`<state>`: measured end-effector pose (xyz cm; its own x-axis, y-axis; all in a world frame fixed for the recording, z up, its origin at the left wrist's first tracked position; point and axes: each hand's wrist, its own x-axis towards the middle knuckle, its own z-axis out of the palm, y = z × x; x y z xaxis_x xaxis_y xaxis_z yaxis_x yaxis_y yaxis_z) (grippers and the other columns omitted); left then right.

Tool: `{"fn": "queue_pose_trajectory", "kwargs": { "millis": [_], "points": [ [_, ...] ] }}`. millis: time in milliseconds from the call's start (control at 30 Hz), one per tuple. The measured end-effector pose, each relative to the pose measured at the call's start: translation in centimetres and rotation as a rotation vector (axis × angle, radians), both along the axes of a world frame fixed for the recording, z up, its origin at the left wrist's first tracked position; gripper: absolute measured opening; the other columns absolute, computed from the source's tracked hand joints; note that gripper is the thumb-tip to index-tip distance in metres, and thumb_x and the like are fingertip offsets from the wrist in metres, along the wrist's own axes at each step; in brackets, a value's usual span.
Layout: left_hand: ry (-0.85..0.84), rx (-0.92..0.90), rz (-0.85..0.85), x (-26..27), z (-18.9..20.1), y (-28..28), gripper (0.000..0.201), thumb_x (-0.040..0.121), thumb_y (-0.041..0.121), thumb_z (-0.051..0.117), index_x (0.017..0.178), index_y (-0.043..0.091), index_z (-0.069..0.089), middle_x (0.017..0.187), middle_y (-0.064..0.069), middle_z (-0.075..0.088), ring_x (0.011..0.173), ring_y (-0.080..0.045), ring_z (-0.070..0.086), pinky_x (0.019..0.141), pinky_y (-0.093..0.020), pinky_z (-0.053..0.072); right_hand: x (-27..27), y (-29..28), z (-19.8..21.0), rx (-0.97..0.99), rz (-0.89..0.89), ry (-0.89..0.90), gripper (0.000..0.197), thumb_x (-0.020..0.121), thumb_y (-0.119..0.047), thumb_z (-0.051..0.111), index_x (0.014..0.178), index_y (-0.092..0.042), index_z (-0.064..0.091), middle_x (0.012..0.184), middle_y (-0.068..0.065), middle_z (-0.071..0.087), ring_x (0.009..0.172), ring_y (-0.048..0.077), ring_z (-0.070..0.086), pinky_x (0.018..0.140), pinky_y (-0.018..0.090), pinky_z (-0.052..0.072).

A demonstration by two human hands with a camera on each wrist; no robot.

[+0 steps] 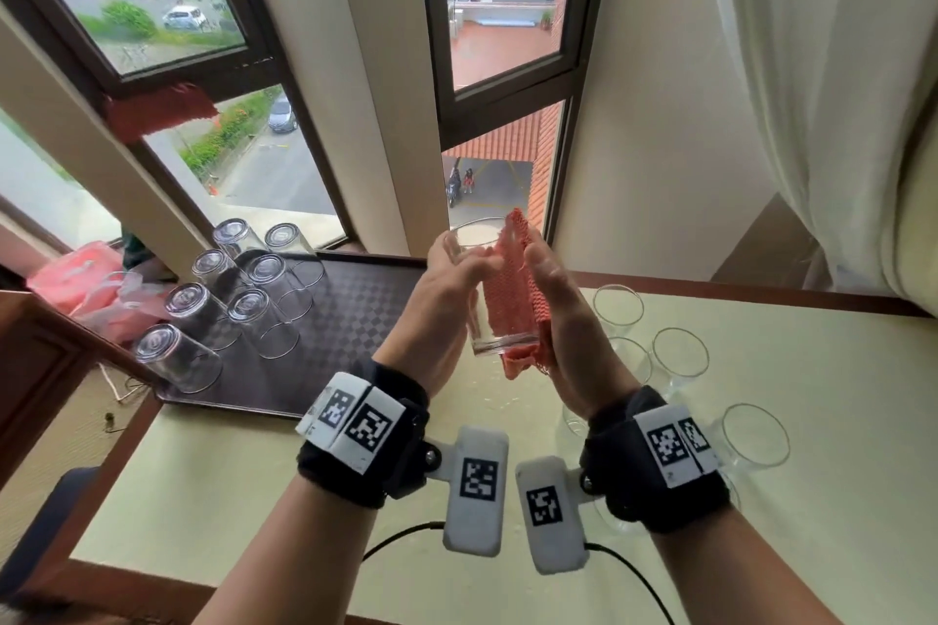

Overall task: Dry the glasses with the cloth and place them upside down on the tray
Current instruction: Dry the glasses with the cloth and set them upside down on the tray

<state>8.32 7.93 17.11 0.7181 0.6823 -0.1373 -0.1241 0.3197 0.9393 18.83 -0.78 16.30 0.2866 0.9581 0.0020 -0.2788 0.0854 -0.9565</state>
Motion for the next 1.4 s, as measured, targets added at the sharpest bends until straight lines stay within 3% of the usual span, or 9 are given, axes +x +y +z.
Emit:
{"fn": "queue_pose_trajectory", "kwargs": {
  "millis": [167,300,467,600,767,1000,1200,1300,1400],
  "points": [
    [0.001,-0.016,-0.036,-0.2,-0.3,-0.3,0.085,0.083,0.056,0.055,0.143,-0.001,0.039,0.142,-0.028,0.049,0.134,-0.043,0.046,0.114,-0.062,0.033,0.6,-0.4,0.5,-0.018,0.009,0.331,0.048,0.097,-0.057,0.035,0.121,-0.023,0.060,0.120,0.007,0.072,0.114,0.029,0.067,0.087,0.039,0.058],
    [0.027,0.022,0.035,-0.3,-0.7,0.3,0.056,0.084,0.036,0.065,0.125,0.004,0.044,0.123,-0.014,0.053,0.116,-0.024,0.051,0.111,-0.042,0.034,1.1,-0.4,1.0,-0.071,-0.037,0.099,0.049,0.091,-0.057,0.036,0.123,-0.028,0.060,0.117,0.005,0.072,0.104,0.024,0.070,0.074,0.035,0.060],
    [0.012,-0.007,0.051,0.5,0.2,-0.3,0.120,0.068,0.052,0.086,0.156,0.014,0.014,0.149,-0.020,0.044,0.132,-0.030,0.053,0.111,-0.055,0.042,0.0,0.1,0.5,0.019,-0.002,0.127,0.047,0.095,-0.048,0.037,0.131,-0.024,0.056,0.123,0.009,0.069,0.110,0.026,0.068,0.082,0.042,0.059],
    [0.024,0.050,-0.059,0.0,0.6,-0.1,0.094,0.075,0.062,0.069,0.145,0.006,0.040,0.141,-0.029,0.048,0.130,-0.047,0.047,0.112,-0.067,0.031,0.7,-0.1,0.8,0.040,0.009,0.416,0.046,0.096,-0.050,0.038,0.122,-0.018,0.060,0.118,0.011,0.072,0.108,0.029,0.069,0.084,0.040,0.059],
    [0.030,0.020,-0.016,-0.1,0.2,0.5,0.049,0.093,0.021,0.061,0.131,0.000,0.037,0.136,-0.027,0.054,0.128,-0.032,0.055,0.101,-0.038,0.045,0.4,0.1,0.9,-0.004,-0.047,-0.027,0.049,0.094,-0.051,0.036,0.137,-0.030,0.048,0.119,0.004,0.068,0.090,0.014,0.073,0.065,0.030,0.058],
    [0.034,0.080,-0.069,-0.8,1.2,-0.2,0.099,0.058,0.076,0.075,0.129,0.008,0.059,0.121,-0.021,0.062,0.116,-0.037,0.058,0.107,-0.062,0.039,-0.2,-0.2,0.7,-0.032,-0.022,0.499,0.056,0.093,-0.059,0.040,0.129,-0.018,0.055,0.121,0.014,0.070,0.116,0.035,0.065,0.092,0.048,0.057],
    [0.103,0.125,-0.053,-0.5,1.7,-0.1,0.032,0.096,0.028,0.052,0.110,0.000,0.060,0.103,-0.008,0.069,0.101,-0.013,0.065,0.102,-0.037,0.050,-0.4,0.5,1.1,-0.047,-0.081,0.061,0.053,0.096,-0.054,0.036,0.139,-0.025,0.049,0.120,0.006,0.069,0.107,0.030,0.069,0.080,0.046,0.060],
    [0.106,0.101,0.002,-0.2,1.7,-0.9,0.048,0.084,0.037,0.060,0.115,0.001,0.058,0.092,-0.002,0.068,0.083,-0.011,0.070,0.074,-0.024,0.057,-1.0,0.3,0.8,-0.005,-0.016,0.183,0.046,0.095,-0.049,0.038,0.129,-0.025,0.056,0.122,0.015,0.068,0.109,0.032,0.068,0.089,0.051,0.058],
    [0.109,0.054,0.052,-0.4,1.4,-1.2,0.050,0.081,0.046,0.058,0.114,0.008,0.064,0.107,-0.010,0.071,0.096,-0.021,0.071,0.088,-0.034,0.058,-0.9,-0.3,0.6,0.005,0.043,0.439,0.054,0.094,-0.042,0.049,0.136,-0.009,0.053,0.117,0.017,0.068,0.105,0.031,0.068,0.084,0.043,0.059]
  ]
}}
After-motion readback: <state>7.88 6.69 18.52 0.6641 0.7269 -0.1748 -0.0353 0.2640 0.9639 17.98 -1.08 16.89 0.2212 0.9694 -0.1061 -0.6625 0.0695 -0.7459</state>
